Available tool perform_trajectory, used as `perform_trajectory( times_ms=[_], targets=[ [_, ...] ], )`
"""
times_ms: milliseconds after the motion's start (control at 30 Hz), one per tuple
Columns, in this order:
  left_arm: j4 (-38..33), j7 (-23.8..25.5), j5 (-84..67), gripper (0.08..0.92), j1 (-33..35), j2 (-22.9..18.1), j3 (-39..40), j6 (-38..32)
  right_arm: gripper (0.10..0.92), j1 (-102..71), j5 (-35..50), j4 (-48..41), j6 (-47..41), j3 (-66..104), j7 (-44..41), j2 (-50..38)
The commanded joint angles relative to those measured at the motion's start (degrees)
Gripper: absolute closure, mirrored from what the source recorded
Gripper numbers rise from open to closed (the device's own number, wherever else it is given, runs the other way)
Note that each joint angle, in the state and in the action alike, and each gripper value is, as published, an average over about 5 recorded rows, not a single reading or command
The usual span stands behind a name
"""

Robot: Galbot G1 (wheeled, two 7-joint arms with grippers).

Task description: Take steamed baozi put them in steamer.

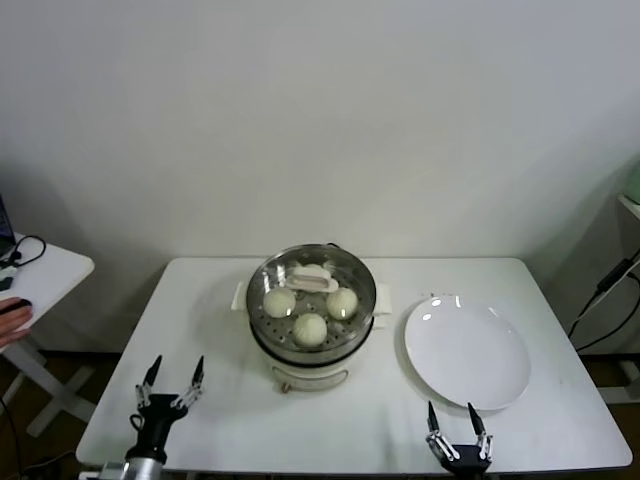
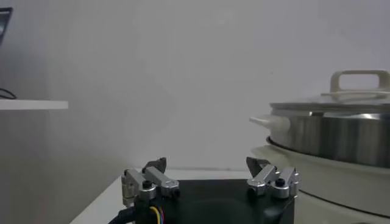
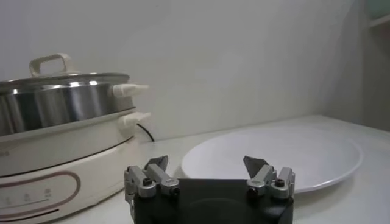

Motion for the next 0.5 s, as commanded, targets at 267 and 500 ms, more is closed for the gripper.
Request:
perform_trajectory(
  times_ms=[267,500],
  targets=[
    [1.6,0.0,0.1,0.177,0.4,-0.1,0.0,-1.8,0.203,-0.1,-0.6,0.1,0.1,0.0,0.2,0.3],
    [1.5,-0.1,0.2,0.177,0.6,-0.1,0.2,-1.7,0.203,-0.2,-0.7,0.2,0.1,0.0,0.2,0.4]
  ],
)
